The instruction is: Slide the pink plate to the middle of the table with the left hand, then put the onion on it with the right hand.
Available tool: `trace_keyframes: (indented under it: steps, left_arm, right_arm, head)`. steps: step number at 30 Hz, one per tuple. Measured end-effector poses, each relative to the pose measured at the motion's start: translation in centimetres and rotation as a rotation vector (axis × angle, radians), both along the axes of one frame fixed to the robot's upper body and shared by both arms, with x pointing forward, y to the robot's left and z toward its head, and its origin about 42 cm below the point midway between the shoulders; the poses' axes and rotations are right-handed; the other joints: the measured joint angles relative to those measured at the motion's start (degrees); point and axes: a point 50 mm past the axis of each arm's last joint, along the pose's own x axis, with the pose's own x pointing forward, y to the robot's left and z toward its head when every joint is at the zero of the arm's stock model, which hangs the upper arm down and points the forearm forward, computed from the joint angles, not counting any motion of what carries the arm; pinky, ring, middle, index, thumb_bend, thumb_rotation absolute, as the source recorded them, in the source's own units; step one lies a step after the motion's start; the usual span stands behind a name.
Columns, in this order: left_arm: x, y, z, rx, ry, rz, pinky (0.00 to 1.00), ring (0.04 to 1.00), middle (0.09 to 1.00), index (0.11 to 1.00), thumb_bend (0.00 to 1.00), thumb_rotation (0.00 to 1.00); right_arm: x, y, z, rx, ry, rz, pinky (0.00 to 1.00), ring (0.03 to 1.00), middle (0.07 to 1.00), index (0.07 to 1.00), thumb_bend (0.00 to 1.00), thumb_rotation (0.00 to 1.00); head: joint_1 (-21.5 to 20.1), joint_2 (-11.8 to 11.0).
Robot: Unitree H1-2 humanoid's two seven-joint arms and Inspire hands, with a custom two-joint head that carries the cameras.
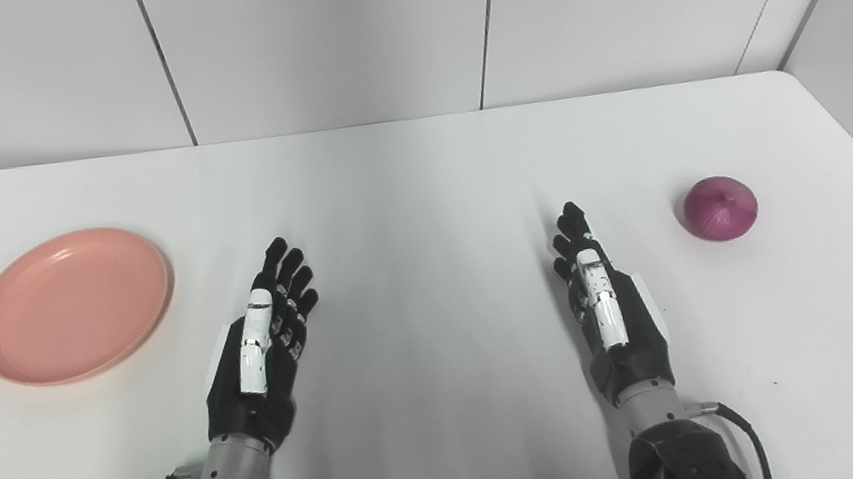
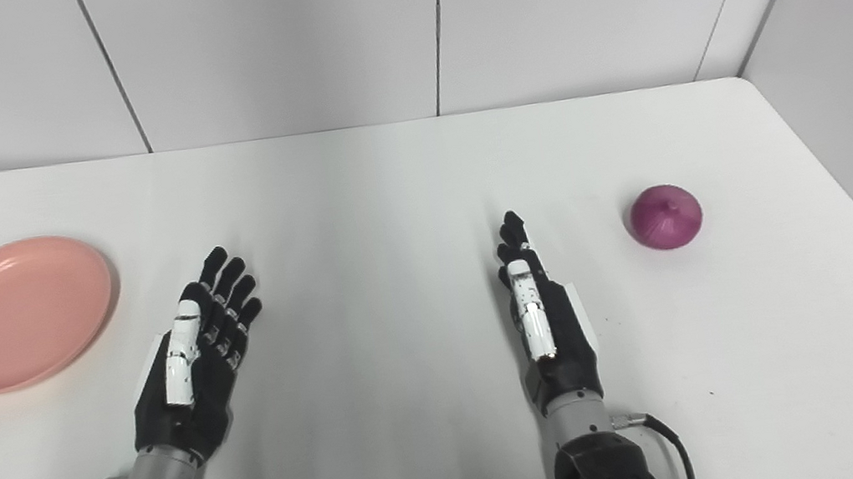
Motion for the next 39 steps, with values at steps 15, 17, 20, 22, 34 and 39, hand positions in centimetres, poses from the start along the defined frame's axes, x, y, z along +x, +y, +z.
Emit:
trace_keyframes:
  steps: [15, 17, 20, 22, 34, 39]
  left_arm:
    - [0.0, 0.01, 0.0, 0.002, 0.0, -0.001, 1.0, 1.0, 1.0, 1.0, 0.43, 1.0]
    - [0.0, 0.01, 0.01, 0.002, 0.0, -0.001, 1.0, 1.0, 1.0, 1.0, 0.43, 1.0]
    - [0.0, 0.01, 0.0, 0.002, 0.0, -0.001, 1.0, 1.0, 1.0, 1.0, 0.43, 1.0]
    - [0.0, 0.01, 0.0, 0.002, 0.0, -0.001, 1.0, 1.0, 1.0, 1.0, 0.44, 1.0]
    - [0.0, -0.03, -0.02, 0.004, 0.0, -0.001, 1.0, 1.0, 1.0, 1.0, 0.44, 1.0]
    - [0.01, -0.27, -0.13, 0.0, 0.0, 0.0, 1.0, 1.0, 1.0, 1.0, 0.44, 1.0]
  right_arm:
    - [-0.01, 0.03, 0.01, 0.004, 0.0, 0.003, 1.0, 1.0, 1.0, 1.0, 0.21, 1.0]
    - [-0.01, 0.04, 0.01, 0.004, 0.0, 0.003, 1.0, 1.0, 1.0, 1.0, 0.22, 1.0]
    - [-0.01, 0.09, 0.01, 0.003, 0.0, 0.005, 1.0, 1.0, 1.0, 1.0, 0.21, 1.0]
    - [-0.01, 0.09, 0.01, 0.003, 0.0, 0.005, 1.0, 1.0, 1.0, 1.0, 0.21, 1.0]
    - [-0.01, 0.03, -0.01, 0.002, 0.0, 0.003, 1.0, 1.0, 1.0, 1.0, 0.21, 1.0]
    - [-0.01, -0.25, -0.03, -0.002, 0.0, 0.0, 1.0, 1.0, 1.0, 1.0, 0.18, 1.0]
  head:
    - [0.35, -0.09]
    - [0.44, -0.09]
    - [0.53, -0.09]
    - [0.53, -0.09]
    - [2.02, -0.62]
    - [5.7, -1.58]
